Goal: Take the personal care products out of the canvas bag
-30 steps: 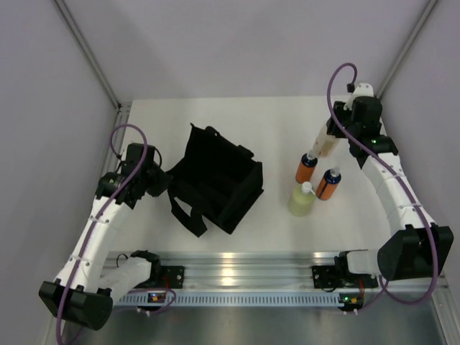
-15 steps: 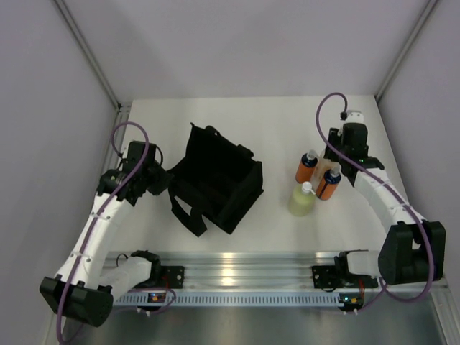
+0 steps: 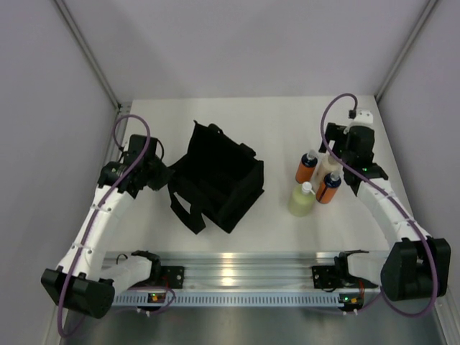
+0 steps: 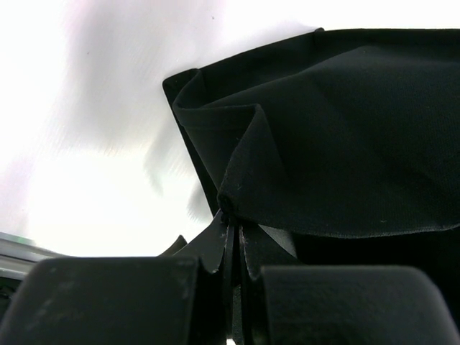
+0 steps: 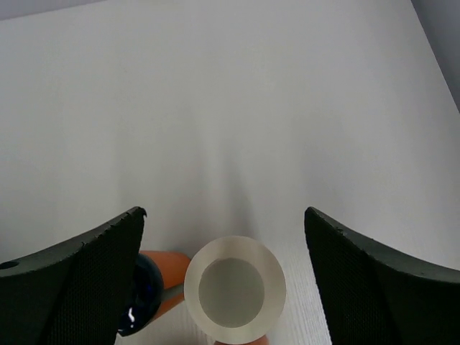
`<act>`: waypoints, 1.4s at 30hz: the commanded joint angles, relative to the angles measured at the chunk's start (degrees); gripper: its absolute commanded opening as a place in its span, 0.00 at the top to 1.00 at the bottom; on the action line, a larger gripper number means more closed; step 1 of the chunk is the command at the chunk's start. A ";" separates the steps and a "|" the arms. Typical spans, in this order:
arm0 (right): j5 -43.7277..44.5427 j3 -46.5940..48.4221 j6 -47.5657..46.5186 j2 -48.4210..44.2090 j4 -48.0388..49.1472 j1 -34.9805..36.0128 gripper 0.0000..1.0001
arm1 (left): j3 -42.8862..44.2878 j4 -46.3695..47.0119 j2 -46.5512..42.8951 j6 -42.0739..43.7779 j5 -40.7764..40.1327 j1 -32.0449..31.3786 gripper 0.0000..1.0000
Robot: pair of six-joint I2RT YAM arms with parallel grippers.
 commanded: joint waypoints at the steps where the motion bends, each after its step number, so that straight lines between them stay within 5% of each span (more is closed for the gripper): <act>1: 0.39 4.83 -0.35 -1.52 4.26 -0.64 0.10 | 2.77 -1.50 1.25 2.27 -1.57 -0.06 1.00; 15: -4.52 26.19 -0.97 -3.71 -17.27 -0.73 0.01 | 16.83 -1.59 6.80 13.34 -5.87 -0.06 0.93; 30: -4.44 34.88 -0.62 -11.54 -31.06 -0.38 0.00 | 23.77 -2.20 8.11 16.15 -6.22 -0.06 0.31; 32: -4.70 38.21 -0.62 -11.63 -32.82 -0.12 0.01 | 25.88 -2.73 7.76 17.39 -9.11 -0.06 0.02; 36: -4.19 41.83 -1.59 -12.59 -37.39 1.37 0.00 | 27.91 -2.82 5.57 20.81 -18.42 -0.06 0.02; 42: 8.02 44.12 -5.01 -18.47 -45.04 4.63 0.00 | 26.16 -2.99 1.63 23.81 -33.81 -0.06 0.02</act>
